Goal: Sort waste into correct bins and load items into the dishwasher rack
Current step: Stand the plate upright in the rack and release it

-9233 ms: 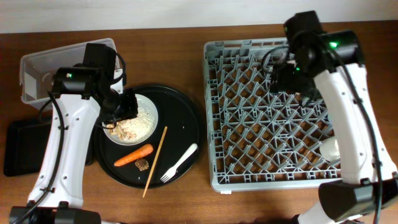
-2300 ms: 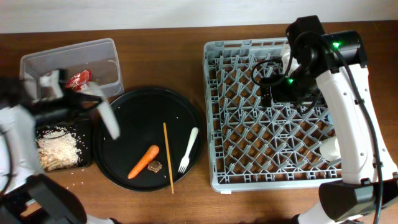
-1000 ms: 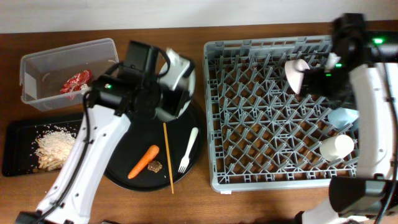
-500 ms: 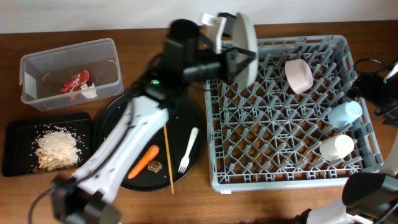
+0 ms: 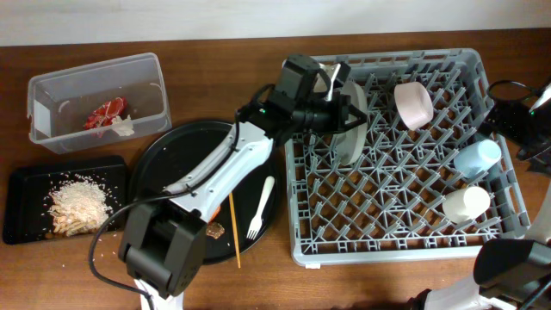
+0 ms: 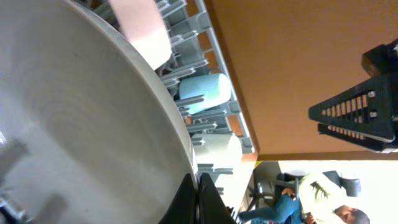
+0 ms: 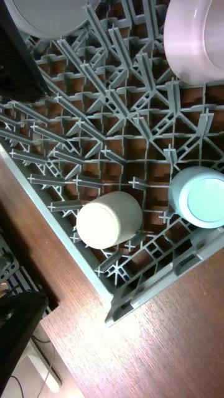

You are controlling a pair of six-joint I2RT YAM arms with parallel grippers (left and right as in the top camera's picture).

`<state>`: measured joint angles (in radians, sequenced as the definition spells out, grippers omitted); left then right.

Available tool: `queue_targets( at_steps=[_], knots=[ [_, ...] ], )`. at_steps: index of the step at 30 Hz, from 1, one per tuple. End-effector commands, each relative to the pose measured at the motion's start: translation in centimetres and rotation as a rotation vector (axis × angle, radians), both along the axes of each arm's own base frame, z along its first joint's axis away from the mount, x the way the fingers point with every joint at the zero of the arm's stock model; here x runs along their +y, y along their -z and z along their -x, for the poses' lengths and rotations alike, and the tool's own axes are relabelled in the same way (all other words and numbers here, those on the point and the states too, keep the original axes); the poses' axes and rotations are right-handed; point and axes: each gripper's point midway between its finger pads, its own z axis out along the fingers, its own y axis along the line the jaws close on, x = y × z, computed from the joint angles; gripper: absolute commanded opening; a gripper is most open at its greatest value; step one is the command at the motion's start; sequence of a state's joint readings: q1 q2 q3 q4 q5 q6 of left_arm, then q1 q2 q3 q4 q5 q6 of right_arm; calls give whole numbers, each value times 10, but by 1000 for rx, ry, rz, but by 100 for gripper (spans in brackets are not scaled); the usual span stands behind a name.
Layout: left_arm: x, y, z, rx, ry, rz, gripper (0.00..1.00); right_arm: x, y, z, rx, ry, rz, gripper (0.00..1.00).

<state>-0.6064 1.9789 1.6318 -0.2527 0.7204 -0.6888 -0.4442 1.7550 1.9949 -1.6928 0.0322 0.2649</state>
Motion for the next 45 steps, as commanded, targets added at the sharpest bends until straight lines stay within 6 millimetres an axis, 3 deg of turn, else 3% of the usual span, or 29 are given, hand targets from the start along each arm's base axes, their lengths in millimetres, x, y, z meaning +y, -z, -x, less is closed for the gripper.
queue_targets(
  at_steps=[1,4,7,10,15,17,19,22,24,25,27,29,37,42,45],
  knots=[
    [24,10,-11,-1,-5,-43,25,2,-1,0,0,-4,-2,99],
    [48,25,-16,5,-6,-105,43,2,-1,0,0,-4,-3,99],
    [86,40,-29,70,-72,-167,52,2,-1,0,0,-4,-3,99],
    [114,44,-37,119,-114,-183,54,2,-1,0,0,-4,-3,99],
    [145,35,-37,75,-116,-223,53,8,0,-3,-13,-19,-37,99],
    [186,43,-32,91,-197,-380,52,30,-2,-13,-72,-136,-150,100],
    [232,53,-21,132,-279,-561,51,45,-4,-20,-112,-210,-212,95],
    [298,61,2,221,-396,-819,51,62,-5,-26,-127,-274,-235,70],
    [350,63,26,302,-461,-1016,51,80,-4,-32,-124,-357,-233,47],
    [379,63,42,362,-487,-1116,52,98,0,-38,-118,-416,-233,27],
    [404,63,59,434,-500,-1191,52,115,10,-44,-101,-474,-217,11],
    [417,62,70,493,-509,-1202,52,136,27,-51,-87,-536,-217,4],
    [427,62,71,519,-537,-1188,52,200,108,-61,-66,-636,-245,4],
    [426,63,69,516,-539,-1176,53,252,109,-66,-147,-885,-286,4],
    [426,63,69,517,-538,-1176,53,264,108,-67,-168,-941,-277,4]
  ],
)
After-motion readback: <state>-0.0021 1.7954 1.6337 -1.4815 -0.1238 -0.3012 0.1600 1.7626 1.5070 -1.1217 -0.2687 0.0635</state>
